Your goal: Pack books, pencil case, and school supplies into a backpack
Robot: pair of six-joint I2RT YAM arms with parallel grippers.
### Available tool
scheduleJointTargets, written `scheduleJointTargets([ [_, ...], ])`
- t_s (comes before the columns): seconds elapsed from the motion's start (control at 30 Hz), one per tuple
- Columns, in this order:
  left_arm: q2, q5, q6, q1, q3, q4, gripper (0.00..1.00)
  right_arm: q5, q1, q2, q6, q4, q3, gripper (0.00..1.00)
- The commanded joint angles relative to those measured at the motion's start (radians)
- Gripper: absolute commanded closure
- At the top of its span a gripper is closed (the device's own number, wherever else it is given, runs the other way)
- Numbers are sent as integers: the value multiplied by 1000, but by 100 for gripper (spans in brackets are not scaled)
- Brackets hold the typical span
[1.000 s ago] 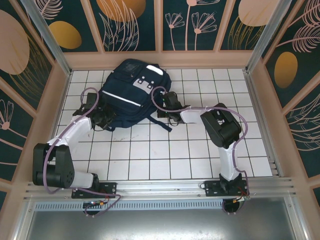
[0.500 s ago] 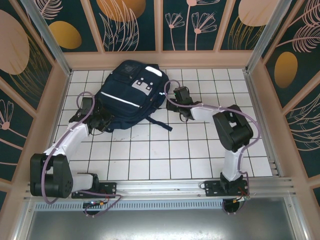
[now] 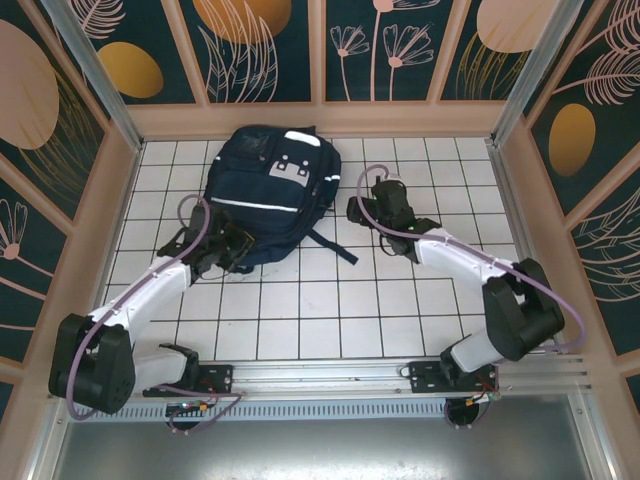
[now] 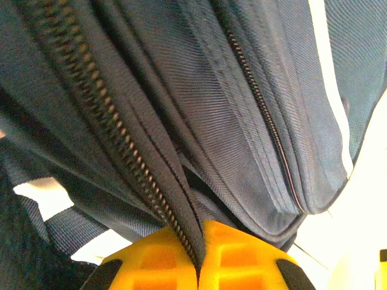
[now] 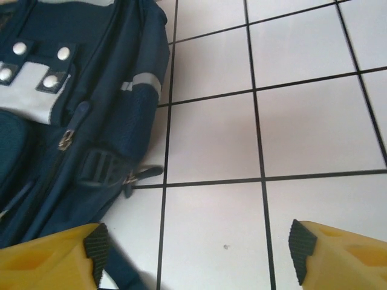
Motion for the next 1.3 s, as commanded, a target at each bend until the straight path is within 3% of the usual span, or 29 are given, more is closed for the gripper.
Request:
scheduleJointTargets([
  [0.0,21,4,-108,-109,32,163,100,29,-29,-102,8,-23,-43,14],
  [0.23,185,-21,-150,-330,164,219,100,-90,-116,-265,15,27,-135,3],
  [0.27,205,-27,-143,-348,190,203,95,-119,-134,-287,18,47,-154,1],
  [0.4,220,-102,-92,-378,283,77,35,-167,-165,-386,-44,212,-284,1],
  [0.47,203,-160,-50,-378,329,6,13,-133,-166,-441,-65,291,-351,1],
  [0.53,186,-231,1,-377,378,-74,2,-90,-169,-496,-83,346,-412,1],
  [0.73,120,-582,205,-329,514,-341,1,12,-187,-569,-175,273,-432,1],
  [0.87,30,-789,347,-183,426,-345,1,128,-221,-572,-201,263,-443,1],
  [1.03,-124,-1025,621,-74,118,-16,1,204,-309,-507,-291,320,-460,1],
  [1.17,-152,-1068,830,48,-134,355,2,229,-392,-397,-325,456,-499,1],
  [1.27,-56,-1088,868,132,-195,493,1,231,-429,-317,-345,631,-546,1],
])
